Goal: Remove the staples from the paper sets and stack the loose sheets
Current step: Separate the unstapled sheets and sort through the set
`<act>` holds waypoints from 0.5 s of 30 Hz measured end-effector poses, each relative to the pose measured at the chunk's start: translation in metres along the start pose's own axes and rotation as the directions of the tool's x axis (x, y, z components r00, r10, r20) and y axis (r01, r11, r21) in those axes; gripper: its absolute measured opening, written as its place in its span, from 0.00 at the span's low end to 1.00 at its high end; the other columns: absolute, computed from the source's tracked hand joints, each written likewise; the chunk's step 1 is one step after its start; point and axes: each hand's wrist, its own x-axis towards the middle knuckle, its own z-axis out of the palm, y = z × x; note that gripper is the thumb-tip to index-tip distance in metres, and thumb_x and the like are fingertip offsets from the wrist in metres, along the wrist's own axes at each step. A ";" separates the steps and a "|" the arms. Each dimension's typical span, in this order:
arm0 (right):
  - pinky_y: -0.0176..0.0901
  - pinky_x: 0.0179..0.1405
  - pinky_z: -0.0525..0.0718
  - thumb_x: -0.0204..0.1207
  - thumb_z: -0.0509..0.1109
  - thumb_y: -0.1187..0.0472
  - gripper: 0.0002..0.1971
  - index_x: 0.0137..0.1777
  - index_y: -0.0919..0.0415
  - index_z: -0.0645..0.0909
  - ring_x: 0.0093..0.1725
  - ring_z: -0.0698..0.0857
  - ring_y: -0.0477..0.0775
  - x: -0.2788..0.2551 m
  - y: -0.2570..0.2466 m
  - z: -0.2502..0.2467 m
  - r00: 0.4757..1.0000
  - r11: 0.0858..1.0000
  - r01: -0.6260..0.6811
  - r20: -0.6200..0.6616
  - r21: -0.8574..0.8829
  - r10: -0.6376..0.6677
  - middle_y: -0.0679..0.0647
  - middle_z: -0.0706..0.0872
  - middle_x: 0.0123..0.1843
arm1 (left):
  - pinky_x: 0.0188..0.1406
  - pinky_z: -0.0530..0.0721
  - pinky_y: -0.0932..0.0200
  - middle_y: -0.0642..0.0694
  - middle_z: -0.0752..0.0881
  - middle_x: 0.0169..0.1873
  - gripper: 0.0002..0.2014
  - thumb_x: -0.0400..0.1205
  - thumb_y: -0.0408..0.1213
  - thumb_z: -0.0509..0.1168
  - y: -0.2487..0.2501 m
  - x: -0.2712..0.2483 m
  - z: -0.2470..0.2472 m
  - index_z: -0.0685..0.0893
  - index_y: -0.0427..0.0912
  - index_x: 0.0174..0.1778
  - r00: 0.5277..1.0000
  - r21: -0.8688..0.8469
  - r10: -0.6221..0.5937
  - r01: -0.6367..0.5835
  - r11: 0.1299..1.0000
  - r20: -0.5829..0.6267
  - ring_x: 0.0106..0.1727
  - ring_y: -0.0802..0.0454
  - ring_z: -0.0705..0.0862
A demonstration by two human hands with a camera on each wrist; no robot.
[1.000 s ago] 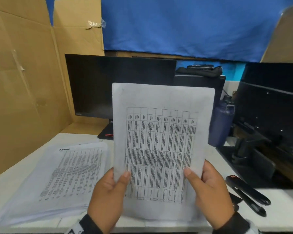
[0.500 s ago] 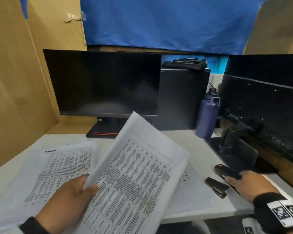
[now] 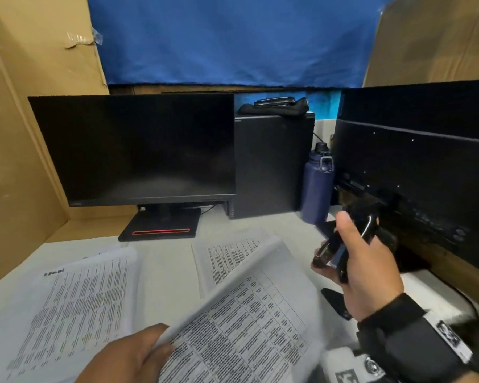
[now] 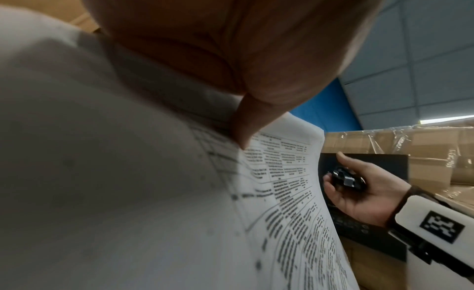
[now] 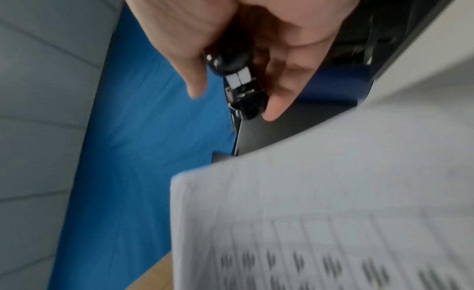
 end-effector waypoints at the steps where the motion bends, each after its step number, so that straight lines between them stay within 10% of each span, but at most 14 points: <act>1: 0.67 0.56 0.90 0.79 0.69 0.39 0.17 0.51 0.52 0.86 0.52 0.90 0.58 -0.002 0.005 0.004 0.999 1.000 0.017 -0.033 0.011 -0.016 0.58 0.91 0.50 | 0.43 0.63 0.93 0.70 0.85 0.50 0.05 0.85 0.56 0.66 0.003 -0.001 0.001 0.84 0.72 0.54 1.000 0.022 0.013 -0.013 1.000 0.010 0.48 0.77 0.74; 4: 0.65 0.63 0.86 0.72 0.54 0.25 0.33 0.52 0.52 0.85 0.51 0.91 0.57 -0.007 0.011 0.012 0.994 0.999 0.044 -0.097 -0.029 -0.046 0.55 0.92 0.47 | 0.45 0.61 0.95 0.74 0.84 0.44 0.08 0.84 0.56 0.68 0.008 -0.003 0.002 0.83 0.80 0.42 0.998 0.017 0.006 -0.007 1.000 0.064 0.47 0.79 0.75; 7: 0.64 0.58 0.89 0.78 0.53 0.29 0.28 0.50 0.52 0.81 0.45 0.93 0.60 -0.010 0.017 0.016 0.979 0.988 0.148 -0.135 -0.035 -0.152 0.57 0.93 0.41 | 0.45 0.65 0.93 0.69 0.88 0.44 0.17 0.82 0.58 0.69 0.001 -0.001 0.007 0.75 0.92 0.39 0.997 0.045 0.028 -0.031 0.999 0.070 0.47 0.77 0.78; 15: 0.51 0.41 0.92 0.85 0.53 0.36 0.19 0.52 0.48 0.78 0.40 0.94 0.56 -0.011 0.018 0.017 0.967 0.977 0.215 -0.141 0.000 -0.213 0.55 0.91 0.39 | 0.55 0.82 0.75 0.71 0.91 0.43 0.03 0.82 0.58 0.70 -0.007 -0.001 0.015 0.86 0.75 0.48 0.998 0.046 0.040 -0.042 0.998 0.053 0.50 0.70 0.88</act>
